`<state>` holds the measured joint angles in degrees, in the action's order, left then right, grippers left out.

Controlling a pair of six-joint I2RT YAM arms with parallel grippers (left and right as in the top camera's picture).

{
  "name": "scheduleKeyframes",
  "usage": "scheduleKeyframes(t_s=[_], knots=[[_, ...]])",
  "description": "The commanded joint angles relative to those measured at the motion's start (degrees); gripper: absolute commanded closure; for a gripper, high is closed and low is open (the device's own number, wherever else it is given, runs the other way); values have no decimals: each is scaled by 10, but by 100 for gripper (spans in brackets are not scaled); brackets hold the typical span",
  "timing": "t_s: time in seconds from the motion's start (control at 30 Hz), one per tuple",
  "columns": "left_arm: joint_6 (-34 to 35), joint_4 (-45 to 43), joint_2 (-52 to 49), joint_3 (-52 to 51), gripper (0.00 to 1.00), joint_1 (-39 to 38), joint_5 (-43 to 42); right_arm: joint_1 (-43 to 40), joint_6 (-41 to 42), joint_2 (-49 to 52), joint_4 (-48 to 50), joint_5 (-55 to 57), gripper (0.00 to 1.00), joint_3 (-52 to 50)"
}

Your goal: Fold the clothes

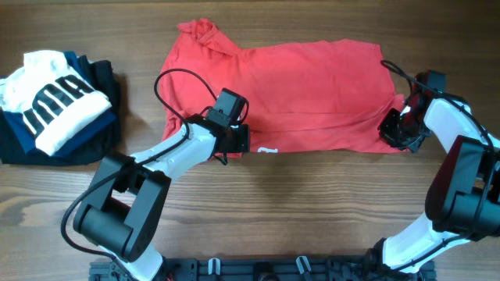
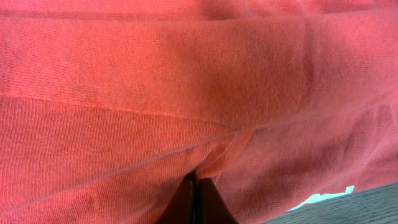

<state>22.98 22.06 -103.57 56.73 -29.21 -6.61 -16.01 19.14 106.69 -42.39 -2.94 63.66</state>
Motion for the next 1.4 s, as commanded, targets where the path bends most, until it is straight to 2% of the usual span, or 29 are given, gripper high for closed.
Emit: scheduleKeyframes(t_s=[0.0,0.13,0.37,0.43,0.87,1.0,1.03,1.07,1.1,1.17,1.37], knots=[[-3,-2,-5,-2,96,-2,12,0,-10,8,2,10,81,-5],[-3,0,17,5,96,-1,21,0,-11,8,2,10,81,-5],[-3,-21,88,21,96,1,170,0,-11,8,3,10,81,-5],[-3,-33,94,21,96,8,190,0,-11,8,3,10,81,-5],[0,-125,94,21,96,69,182,0,-11,8,4,10,81,-5],[-1,-82,94,21,96,63,63,0,-11,8,6,10,81,-5],[-1,-70,91,21,94,59,46,0,-11,8,7,10,81,-5],[-1,-64,90,21,82,56,47,0,-11,8,8,10,81,-5],[-4,-59,86,21,63,53,47,0,-11,8,8,10,81,-5],[-12,-55,75,21,42,50,47,0,-11,8,8,10,81,-5],[-24,-64,19,21,39,49,47,0,-11,8,5,10,81,-5]])
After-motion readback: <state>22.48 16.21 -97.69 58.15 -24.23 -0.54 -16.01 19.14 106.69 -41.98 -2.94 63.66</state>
